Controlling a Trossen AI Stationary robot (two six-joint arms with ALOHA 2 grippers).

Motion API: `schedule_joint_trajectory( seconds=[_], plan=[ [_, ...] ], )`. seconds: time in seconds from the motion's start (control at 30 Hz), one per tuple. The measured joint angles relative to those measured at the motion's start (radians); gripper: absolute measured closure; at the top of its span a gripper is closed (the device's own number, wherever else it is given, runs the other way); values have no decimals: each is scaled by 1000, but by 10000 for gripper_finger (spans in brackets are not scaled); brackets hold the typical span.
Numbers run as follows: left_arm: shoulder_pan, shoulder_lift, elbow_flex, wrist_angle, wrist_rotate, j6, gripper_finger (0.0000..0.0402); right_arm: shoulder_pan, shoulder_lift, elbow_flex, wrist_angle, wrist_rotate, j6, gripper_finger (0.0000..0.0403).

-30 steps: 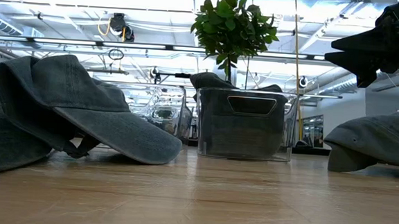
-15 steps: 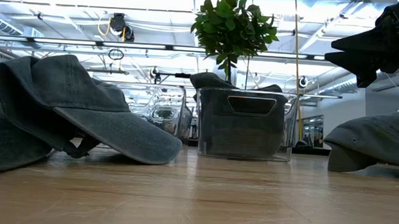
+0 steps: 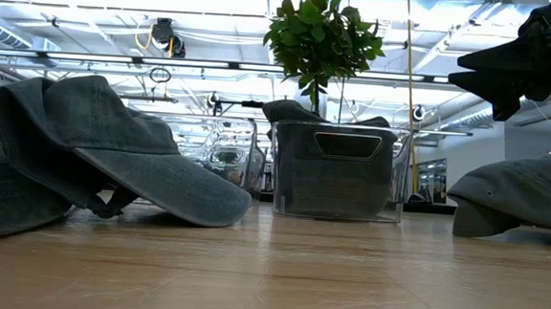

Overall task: Pick & Place hat
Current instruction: Put the black cap into the right transparent bin

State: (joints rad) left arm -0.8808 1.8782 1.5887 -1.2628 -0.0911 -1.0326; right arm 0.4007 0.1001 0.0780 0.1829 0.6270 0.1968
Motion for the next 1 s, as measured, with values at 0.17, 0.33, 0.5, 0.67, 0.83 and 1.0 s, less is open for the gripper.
schedule_joint_trajectory(
  seconds=[0.17,0.33,0.5,0.67,0.83,1.0],
  plan=[
    [-18,33,0,28,16,0,37,0,0,0,0,0,0,243],
    [-28,63,0,34,7,3,37,0,0,0,0,0,0,243],
    [-31,77,-64,115,-5,18,37,0,0,0,0,0,0,243],
    [-27,78,-127,184,44,2,37,0,0,0,0,0,0,243],
    [-26,75,-127,181,62,7,43,0,0,0,0,0,0,243],
    [-23,73,-127,162,57,8,99,0,0,0,0,0,0,243]
  ],
)
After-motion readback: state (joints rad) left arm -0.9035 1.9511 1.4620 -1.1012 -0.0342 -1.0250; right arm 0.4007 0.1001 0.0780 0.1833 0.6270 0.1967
